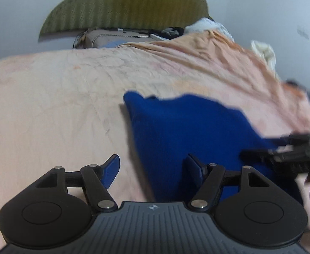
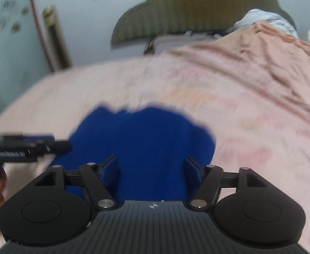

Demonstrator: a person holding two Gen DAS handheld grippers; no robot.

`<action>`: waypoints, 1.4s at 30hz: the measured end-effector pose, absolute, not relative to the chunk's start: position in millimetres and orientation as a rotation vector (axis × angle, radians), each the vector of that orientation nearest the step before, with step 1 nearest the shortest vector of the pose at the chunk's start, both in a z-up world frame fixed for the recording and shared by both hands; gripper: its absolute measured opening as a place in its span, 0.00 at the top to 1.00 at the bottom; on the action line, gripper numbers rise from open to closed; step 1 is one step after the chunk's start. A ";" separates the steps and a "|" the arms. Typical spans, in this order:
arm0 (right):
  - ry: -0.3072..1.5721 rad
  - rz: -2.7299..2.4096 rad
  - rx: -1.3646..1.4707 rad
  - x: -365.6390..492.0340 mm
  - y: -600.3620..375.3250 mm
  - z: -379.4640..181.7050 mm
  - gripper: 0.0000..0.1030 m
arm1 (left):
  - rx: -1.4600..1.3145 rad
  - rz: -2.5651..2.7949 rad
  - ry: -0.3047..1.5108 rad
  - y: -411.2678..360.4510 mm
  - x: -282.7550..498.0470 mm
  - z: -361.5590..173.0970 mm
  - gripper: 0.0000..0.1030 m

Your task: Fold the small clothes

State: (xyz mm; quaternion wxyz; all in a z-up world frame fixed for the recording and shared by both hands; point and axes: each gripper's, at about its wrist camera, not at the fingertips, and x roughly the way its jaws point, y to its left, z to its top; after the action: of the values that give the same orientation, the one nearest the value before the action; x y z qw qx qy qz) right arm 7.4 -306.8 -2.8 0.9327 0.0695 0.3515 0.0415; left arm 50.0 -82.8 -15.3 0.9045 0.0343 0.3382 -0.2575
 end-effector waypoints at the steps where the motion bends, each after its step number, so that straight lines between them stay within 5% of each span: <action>1: 0.741 0.046 0.105 4.9 -304.0 -11.6 0.27 | 0.096 -0.529 0.678 -82.6 44.2 -18.9 0.32; 3: 0.750 -0.101 0.097 0.9 -312.7 -24.8 0.06 | 0.069 -0.532 0.690 -74.7 37.6 -14.7 0.32; 8: 0.615 -0.235 0.265 -45.4 -337.8 -9.6 0.05 | -0.043 -0.628 0.725 -59.2 38.2 -2.8 0.32; 16: 0.675 0.148 0.701 -87.9 -362.6 -41.4 0.07 | -0.261 -0.808 0.978 -52.3 32.8 -33.8 0.32; 19: 0.652 0.234 0.802 -95.3 -363.3 -57.1 0.11 | -0.273 -0.820 0.945 -56.2 26.6 -38.5 0.33; 21: 0.659 0.237 0.784 -91.4 -356.0 -54.0 0.22 | -0.284 -0.829 0.946 -59.9 29.2 -39.8 0.50; 22: 0.668 0.235 0.777 -87.1 -354.3 -53.1 0.29 | -0.280 -0.823 0.952 -61.5 31.3 -41.3 0.69; 24: 0.701 0.218 0.766 -76.7 -347.9 -56.5 0.74 | -0.297 -0.802 0.962 -57.3 34.1 -43.5 0.78; 25: 0.716 0.192 0.781 -73.9 -348.4 -61.2 0.80 | -0.309 -0.801 0.957 -53.8 33.8 -41.8 0.83; 34: 0.714 0.254 0.894 -111.2 -327.5 -56.4 0.83 | -0.149 -0.788 0.937 -22.8 -0.7 -15.2 0.87; 36: 0.769 0.257 0.793 -116.0 -318.3 -54.2 0.68 | -0.085 -0.798 0.919 -22.0 -3.1 -14.1 0.85; 37: 0.780 0.226 0.740 -116.6 -316.4 -51.8 0.68 | -0.070 -0.792 0.898 -20.6 -1.1 -11.1 0.80; 39: 0.754 0.216 0.735 -112.0 -323.3 -45.0 0.47 | -0.065 -0.758 0.854 -22.4 10.0 -1.3 0.62; 41: 0.702 0.179 0.737 -99.6 -336.0 -36.1 0.25 | -0.081 -0.730 0.791 -28.9 26.0 7.3 0.24; 42: 0.681 0.165 0.722 -90.6 -340.7 -34.3 0.20 | -0.103 -0.718 0.759 -32.7 35.7 9.9 0.22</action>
State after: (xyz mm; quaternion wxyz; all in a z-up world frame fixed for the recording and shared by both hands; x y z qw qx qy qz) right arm -90.6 -340.7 -34.3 0.8761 0.3462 0.3262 0.0789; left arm 35.7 -32.7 9.9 0.8652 -0.0491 0.3624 -0.3429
